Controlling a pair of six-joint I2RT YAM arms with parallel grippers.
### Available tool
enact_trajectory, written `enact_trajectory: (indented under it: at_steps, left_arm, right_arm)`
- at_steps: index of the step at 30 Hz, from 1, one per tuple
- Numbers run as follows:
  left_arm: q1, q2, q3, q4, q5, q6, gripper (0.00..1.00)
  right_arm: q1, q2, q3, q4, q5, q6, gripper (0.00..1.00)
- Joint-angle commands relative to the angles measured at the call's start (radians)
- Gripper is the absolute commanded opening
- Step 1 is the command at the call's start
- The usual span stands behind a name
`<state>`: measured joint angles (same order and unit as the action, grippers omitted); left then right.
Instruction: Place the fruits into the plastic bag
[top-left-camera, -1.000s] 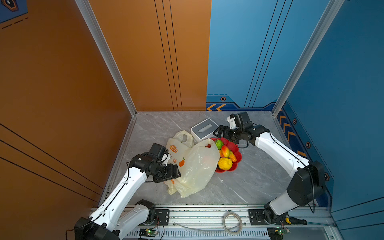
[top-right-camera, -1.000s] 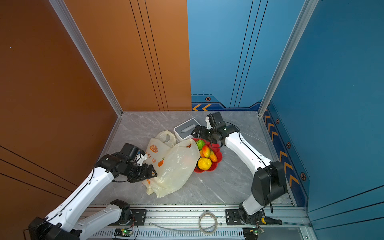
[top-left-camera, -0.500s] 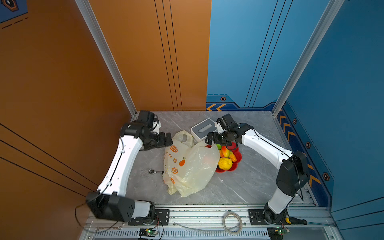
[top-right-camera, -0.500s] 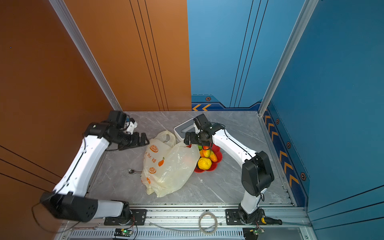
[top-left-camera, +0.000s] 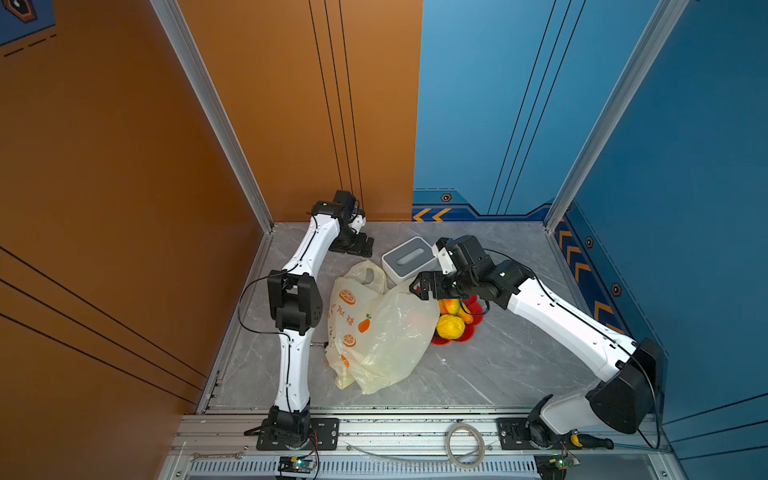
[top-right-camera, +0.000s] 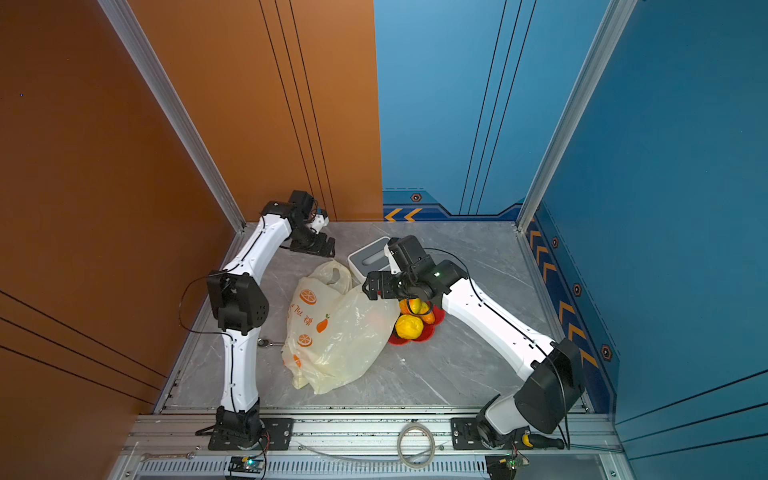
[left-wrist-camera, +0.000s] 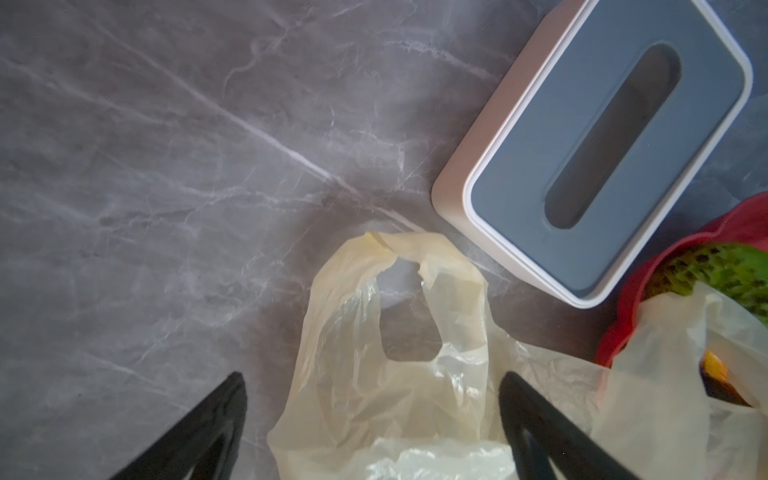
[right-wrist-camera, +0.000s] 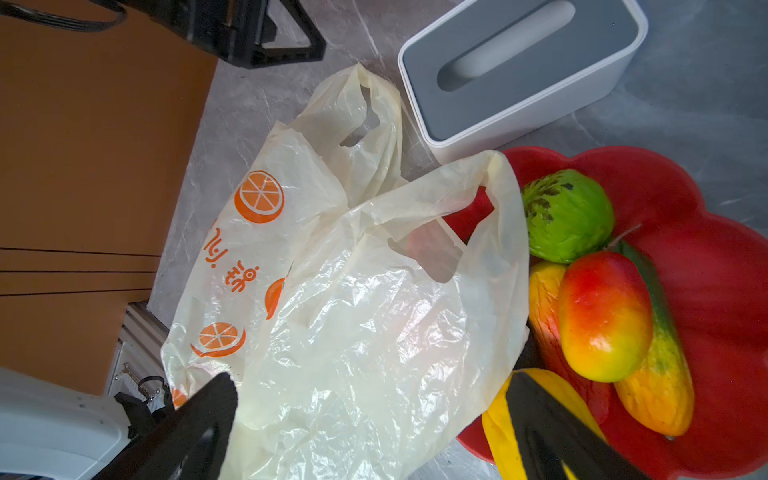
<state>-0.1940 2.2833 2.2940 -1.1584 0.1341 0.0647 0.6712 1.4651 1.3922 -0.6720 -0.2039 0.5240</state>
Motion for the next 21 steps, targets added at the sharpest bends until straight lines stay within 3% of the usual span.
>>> enact_trajectory:
  at_steps: [1,9,15,21]
  left_arm:
    - [0.007,0.049,0.054,-0.026,-0.039,0.035,0.95]
    - [0.014,0.132,0.070,-0.026,0.008,0.048,0.92]
    - [0.027,0.167,0.058,-0.027,0.027,0.049,0.79]
    - [0.039,0.211,0.091,-0.026,0.032,0.048,0.79]
  right_arm:
    - [-0.008,-0.031,-0.017,-0.008,0.017,0.007,1.00]
    - [-0.047,-0.018,-0.026,-0.012,0.012,0.003,1.00]
    - [-0.053,0.025,-0.024,0.003,0.005,0.005,1.00]
    - [-0.056,0.047,-0.007,0.002,-0.002,0.005,1.00]
